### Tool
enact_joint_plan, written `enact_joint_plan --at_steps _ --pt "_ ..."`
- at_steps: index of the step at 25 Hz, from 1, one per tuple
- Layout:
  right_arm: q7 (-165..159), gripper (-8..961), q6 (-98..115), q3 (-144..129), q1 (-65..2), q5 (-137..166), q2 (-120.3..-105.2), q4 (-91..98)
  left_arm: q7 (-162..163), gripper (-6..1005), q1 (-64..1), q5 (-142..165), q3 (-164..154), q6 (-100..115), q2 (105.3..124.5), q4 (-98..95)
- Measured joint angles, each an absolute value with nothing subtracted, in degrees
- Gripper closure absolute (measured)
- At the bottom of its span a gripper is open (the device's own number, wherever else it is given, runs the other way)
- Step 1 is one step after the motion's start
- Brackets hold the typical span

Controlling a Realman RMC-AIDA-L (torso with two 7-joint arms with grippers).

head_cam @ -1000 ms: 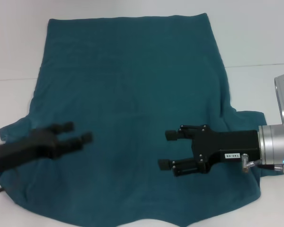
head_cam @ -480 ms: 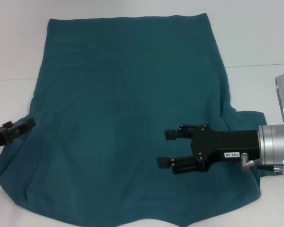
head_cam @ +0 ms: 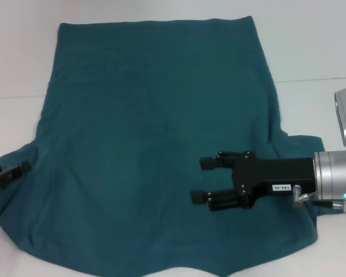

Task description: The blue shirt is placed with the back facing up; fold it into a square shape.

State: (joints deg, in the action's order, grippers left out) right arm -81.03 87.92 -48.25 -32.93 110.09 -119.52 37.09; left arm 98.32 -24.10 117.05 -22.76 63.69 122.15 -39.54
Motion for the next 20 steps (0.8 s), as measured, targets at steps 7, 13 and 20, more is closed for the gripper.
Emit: enact_joint_plan --at_steps 7,13,20 --pt "-81.0 27 88.0 -48.2 -33.0 110.1 -119.52 37.1 98.9 176 -23.7 119.7 -22.8 64.4 122.17 -39.8" --pt "-81.0 27 88.0 -48.3 -32.8 110.1 -119.52 37.1 99.5 181 -23.9 121.5 -23.1 64.5 122.17 -40.1" --pt "-81.0 27 88.0 -48.2 -32.7 110.1 -119.52 37.1 100.1 187 -23.7 120.5 -21.3 63.7 122.14 -40.6"
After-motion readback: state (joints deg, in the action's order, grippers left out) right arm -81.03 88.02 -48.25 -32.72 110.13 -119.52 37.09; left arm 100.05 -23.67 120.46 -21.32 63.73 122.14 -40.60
